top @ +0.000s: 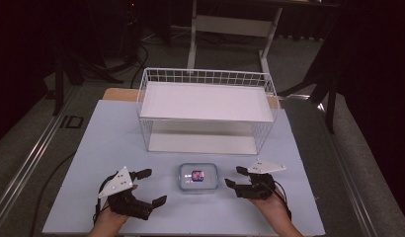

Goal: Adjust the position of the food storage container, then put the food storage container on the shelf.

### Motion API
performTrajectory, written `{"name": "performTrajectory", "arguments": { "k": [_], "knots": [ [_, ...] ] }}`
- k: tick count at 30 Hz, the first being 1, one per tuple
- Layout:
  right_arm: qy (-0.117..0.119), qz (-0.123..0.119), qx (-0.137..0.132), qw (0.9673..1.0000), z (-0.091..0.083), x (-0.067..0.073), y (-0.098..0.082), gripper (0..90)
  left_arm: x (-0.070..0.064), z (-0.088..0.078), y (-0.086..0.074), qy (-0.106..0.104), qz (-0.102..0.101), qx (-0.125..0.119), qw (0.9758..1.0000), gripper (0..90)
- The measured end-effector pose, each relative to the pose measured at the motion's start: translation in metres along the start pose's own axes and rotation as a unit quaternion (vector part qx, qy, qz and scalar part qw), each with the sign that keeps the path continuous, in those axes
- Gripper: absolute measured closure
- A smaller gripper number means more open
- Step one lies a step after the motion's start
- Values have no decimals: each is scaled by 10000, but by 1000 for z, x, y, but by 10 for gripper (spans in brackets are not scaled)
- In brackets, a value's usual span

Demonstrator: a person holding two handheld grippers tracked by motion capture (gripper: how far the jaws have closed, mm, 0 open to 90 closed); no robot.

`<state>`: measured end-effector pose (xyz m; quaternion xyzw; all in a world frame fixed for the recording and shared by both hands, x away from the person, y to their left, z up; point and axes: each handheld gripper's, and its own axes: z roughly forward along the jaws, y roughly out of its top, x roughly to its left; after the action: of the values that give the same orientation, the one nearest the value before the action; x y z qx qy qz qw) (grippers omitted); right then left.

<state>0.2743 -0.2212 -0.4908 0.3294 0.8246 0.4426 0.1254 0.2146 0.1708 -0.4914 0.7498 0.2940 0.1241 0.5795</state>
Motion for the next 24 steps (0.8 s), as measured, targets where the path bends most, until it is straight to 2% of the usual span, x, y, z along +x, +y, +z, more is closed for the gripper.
{"name": "performTrajectory", "arguments": {
  "k": [1,3,4,7,8,9,11,12,13,14,15,17,19,21,23,24],
  "knots": [
    [18,-7,-42,10000,-1,1,1,296,0,1,1,28,22,24,10000,12],
    [-1,-46,-84,10000,-2,3,3,296,0,1,1,28,22,24,10000,12],
    [88,-184,5,9998,-1,6,7,245,2,4,6,119,-38,112,9999,12],
    [108,-220,-40,9997,-1,10,9,220,2,6,9,89,-183,186,9996,12],
    [51,-236,-102,9997,0,13,10,217,2,6,9,89,-183,186,9996,12],
    [103,-333,-151,9993,1,17,11,216,3,9,11,44,-281,281,9992,12],
    [112,-396,-42,9991,5,21,12,209,4,13,14,1,-409,452,9981,12],
    [241,-251,101,9993,8,21,13,216,5,15,16,-28,-499,511,9974,12],
    [397,-126,125,9991,10,21,14,219,6,17,17,-40,-554,550,9969,12],
    [303,-133,90,9994,11,22,14,225,6,17,17,-40,-554,550,9969,12],
    [162,-195,58,9997,12,23,15,213,8,22,20,-47,-710,629,9955,12],
    [58,-174,30,9998,15,23,18,180,10,28,22,-5,-883,624,9941,12],
    [150,-67,-48,9999,17,22,21,181,12,33,24,65,-954,678,9931,12],
    [223,28,-18,9997,19,21,24,171,13,40,25,51,-984,757,9922,12],
    [410,292,19,9987,22,19,25,156,16,46,26,4,-1126,827,9902,12],
    [395,377,52,9985,23,18,25,140,17,49,26,13,-1203,878,9888,12]
  ]
}}
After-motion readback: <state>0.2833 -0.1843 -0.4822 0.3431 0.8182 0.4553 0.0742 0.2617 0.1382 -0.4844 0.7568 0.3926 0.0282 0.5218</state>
